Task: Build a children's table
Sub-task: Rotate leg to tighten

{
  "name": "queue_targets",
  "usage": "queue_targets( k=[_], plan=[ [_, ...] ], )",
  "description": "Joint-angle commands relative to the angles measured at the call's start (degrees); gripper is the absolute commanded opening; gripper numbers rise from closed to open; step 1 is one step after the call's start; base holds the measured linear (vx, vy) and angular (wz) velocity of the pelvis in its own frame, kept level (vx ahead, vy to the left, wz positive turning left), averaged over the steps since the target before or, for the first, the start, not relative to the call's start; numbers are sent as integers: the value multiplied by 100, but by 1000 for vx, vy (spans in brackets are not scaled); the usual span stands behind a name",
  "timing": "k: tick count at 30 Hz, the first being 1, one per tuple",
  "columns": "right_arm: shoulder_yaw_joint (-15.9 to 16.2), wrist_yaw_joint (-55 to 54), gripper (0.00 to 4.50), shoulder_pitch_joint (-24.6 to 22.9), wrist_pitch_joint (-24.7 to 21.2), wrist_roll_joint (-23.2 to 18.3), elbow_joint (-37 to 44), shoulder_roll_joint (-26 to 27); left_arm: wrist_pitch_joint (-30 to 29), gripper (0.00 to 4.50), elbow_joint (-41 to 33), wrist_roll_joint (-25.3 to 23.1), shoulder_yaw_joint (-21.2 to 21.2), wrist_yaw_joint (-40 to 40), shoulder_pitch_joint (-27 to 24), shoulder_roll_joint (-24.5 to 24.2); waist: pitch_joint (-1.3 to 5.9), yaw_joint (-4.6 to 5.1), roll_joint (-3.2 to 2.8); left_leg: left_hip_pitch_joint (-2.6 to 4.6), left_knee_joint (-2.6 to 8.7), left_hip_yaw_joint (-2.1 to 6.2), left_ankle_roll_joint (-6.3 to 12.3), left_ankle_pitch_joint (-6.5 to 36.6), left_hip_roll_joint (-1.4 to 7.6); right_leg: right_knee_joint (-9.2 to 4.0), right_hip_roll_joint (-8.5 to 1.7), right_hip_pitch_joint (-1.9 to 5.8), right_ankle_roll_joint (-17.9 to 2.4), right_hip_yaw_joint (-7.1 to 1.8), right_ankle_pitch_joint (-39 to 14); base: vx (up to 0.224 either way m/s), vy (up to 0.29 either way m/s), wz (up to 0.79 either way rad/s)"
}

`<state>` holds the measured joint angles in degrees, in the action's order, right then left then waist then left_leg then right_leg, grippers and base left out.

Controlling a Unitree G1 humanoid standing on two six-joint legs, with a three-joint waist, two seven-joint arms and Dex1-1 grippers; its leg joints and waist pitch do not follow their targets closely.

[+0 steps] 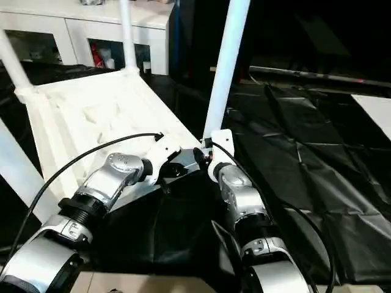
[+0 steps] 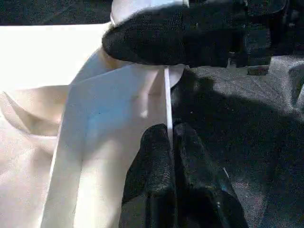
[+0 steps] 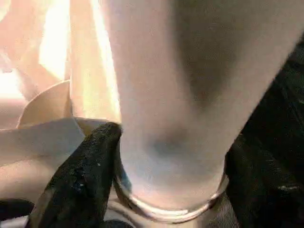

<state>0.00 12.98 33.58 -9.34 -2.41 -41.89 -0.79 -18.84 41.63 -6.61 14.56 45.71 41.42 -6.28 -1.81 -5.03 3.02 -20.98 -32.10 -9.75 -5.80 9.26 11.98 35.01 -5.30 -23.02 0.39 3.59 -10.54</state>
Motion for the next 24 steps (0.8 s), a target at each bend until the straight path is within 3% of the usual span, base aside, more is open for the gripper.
queue_targets(
  k=[1, 4, 12, 16, 18, 24],
  plan=[
    [608, 918, 353, -36, 47, -100, 152, 152, 391, 0, 50, 189, 197, 362, -6, 144, 285, -10, 12, 10, 346, -28, 125, 1320, 62, -474, -247, 257, -838, -207, -1342, 0, 0, 0],
    [863, 1924, 392, -318, 74, -198, 726, -330, 568, 0, -97, 261, 208, 875, -125, -151, 274, -26, 13, 26, 347, -31, 191, 1467, 69, -512, -245, 259, -795, -203, -1532, 0, 0, 0],
    [1175, 3745, 396, -912, -56, -609, 1876, -1257, 886, 0, -635, 573, 352, 2415, -514, -854, 251, -28, 6, 33, 384, -6, 201, 1726, 117, -517, -261, 245, -877, -210, -1791, 0, 0, 0],
    [1212, 4195, 396, -1044, -91, -666, 2079, -1508, 753, 0, -919, 741, 357, 2938, -635, -1086, 244, -51, -11, 70, 383, -29, 216, 1698, 136, -499, -256, 199, -1022, -225, -1580, 0, 0, 0],
    [1270, 4379, 396, -1078, -154, -711, 2144, -1590, 683, 0, -1069, 817, 381, 3175, -692, -1196, 255, -64, -2, 34, 385, -22, 199, 1601, 128, -467, -255, 234, -1024, -221, -1473, 0, 0, 0],
    [1361, 4664, 396, -1116, -275, -733, 2234, -1693, 643, 0, -1208, 853, 341, 3330, -763, -1280, 255, -83, 7, 45, 372, -33, 193, 1506, 124, -452, -260, 232, -1057, -225, -1359, 0, 0, 0]
  ],
)
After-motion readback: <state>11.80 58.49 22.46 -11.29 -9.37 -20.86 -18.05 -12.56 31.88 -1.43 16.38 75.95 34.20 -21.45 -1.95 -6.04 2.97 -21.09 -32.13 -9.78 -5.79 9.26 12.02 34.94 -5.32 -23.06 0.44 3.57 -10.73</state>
